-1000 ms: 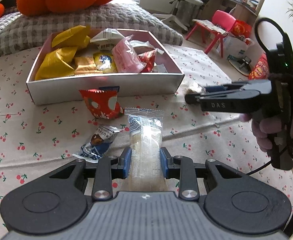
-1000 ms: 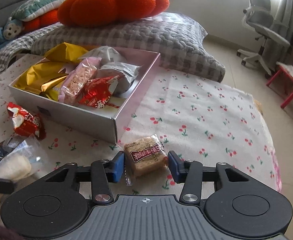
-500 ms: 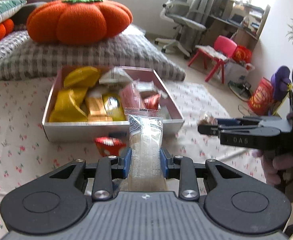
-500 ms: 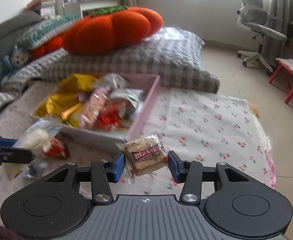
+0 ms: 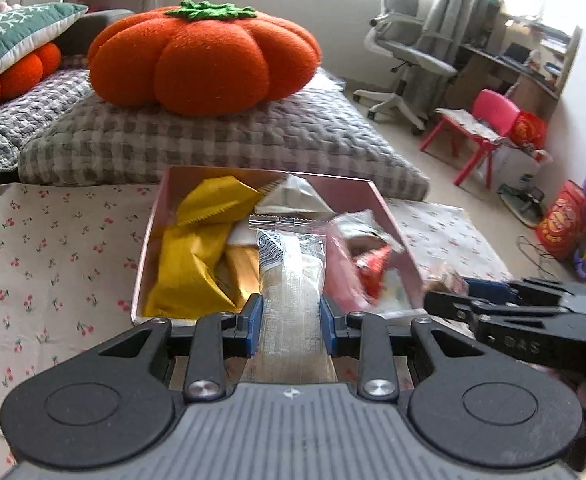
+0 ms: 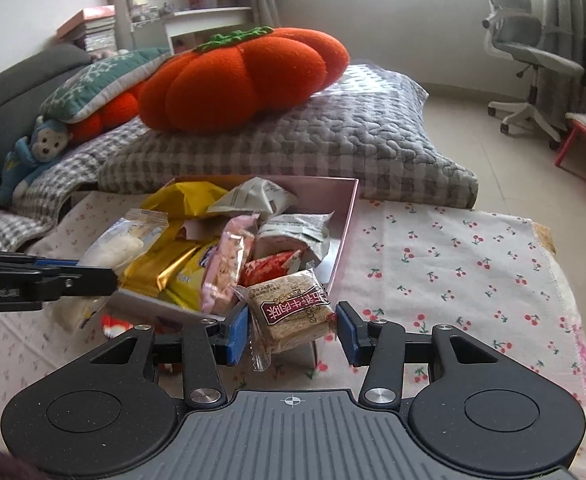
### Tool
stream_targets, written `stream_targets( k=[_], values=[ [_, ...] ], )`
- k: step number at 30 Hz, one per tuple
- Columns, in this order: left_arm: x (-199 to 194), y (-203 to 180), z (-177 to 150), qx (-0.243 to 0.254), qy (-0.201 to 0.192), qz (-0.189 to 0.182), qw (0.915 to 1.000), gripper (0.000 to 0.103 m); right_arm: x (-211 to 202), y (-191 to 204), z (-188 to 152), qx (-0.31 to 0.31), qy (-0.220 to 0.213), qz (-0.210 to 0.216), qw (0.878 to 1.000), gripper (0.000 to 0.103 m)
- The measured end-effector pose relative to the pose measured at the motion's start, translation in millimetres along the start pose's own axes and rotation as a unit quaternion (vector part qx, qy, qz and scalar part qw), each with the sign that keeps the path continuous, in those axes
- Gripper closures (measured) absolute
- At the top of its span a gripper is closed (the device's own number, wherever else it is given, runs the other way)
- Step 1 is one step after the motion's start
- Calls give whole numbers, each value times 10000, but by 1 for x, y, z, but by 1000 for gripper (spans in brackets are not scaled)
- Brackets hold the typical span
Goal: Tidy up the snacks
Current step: 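Lift both packets and carry them over the pink box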
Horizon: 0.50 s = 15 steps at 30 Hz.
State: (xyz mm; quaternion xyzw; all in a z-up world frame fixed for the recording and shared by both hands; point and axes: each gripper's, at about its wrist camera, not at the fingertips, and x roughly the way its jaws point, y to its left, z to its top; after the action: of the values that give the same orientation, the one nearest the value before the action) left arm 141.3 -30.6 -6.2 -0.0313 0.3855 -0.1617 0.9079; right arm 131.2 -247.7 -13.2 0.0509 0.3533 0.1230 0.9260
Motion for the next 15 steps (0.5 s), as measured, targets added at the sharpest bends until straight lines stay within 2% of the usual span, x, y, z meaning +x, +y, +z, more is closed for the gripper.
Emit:
stream_targets(
  k=[9, 15],
  values=[
    [48, 10, 17, -78, 216, 116, 9997, 76, 31, 1, 29, 196, -146, 103, 9996, 57],
    [61, 18, 22, -117, 251, 91, 9996, 76, 59, -1, 47, 250, -207, 62, 9995, 57]
  ],
)
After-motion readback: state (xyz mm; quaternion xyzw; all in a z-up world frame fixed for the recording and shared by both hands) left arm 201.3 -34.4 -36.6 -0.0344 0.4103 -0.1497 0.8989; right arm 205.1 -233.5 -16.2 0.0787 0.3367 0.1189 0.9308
